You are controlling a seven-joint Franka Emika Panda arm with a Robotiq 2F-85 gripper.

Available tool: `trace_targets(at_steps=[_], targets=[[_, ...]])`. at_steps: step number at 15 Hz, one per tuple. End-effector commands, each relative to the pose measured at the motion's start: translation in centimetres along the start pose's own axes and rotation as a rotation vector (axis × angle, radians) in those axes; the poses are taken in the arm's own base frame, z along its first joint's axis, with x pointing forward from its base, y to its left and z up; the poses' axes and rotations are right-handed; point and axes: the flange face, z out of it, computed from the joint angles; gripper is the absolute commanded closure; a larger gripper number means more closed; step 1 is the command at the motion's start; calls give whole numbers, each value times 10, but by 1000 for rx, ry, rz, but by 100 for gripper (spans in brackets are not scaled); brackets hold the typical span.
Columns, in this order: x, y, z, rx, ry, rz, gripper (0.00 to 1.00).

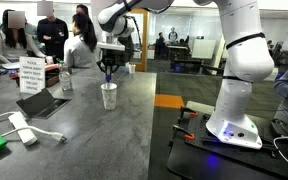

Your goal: Put the blue marker on the table

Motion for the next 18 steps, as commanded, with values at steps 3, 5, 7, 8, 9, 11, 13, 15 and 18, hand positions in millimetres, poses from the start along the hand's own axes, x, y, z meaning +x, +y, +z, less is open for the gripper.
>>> trace_targets(at_steps=[3, 5, 7, 8, 9, 11, 13, 15, 18], targets=[[-28, 15, -55, 16, 35, -48, 95], [-40, 20, -81, 62, 65, -72, 95], [-51, 31, -107, 73, 109, -93, 95], [-54, 36, -116, 44, 159, -86, 95], [-55, 43, -122, 3, 208, -84, 95], [-49, 61, -122, -86, 295, -64, 95], [-45, 80, -110, -162, 329, -75, 95], [-44, 95, -86, -213, 349, -113, 95], [-56, 109, -42, -295, 390, -155, 95]])
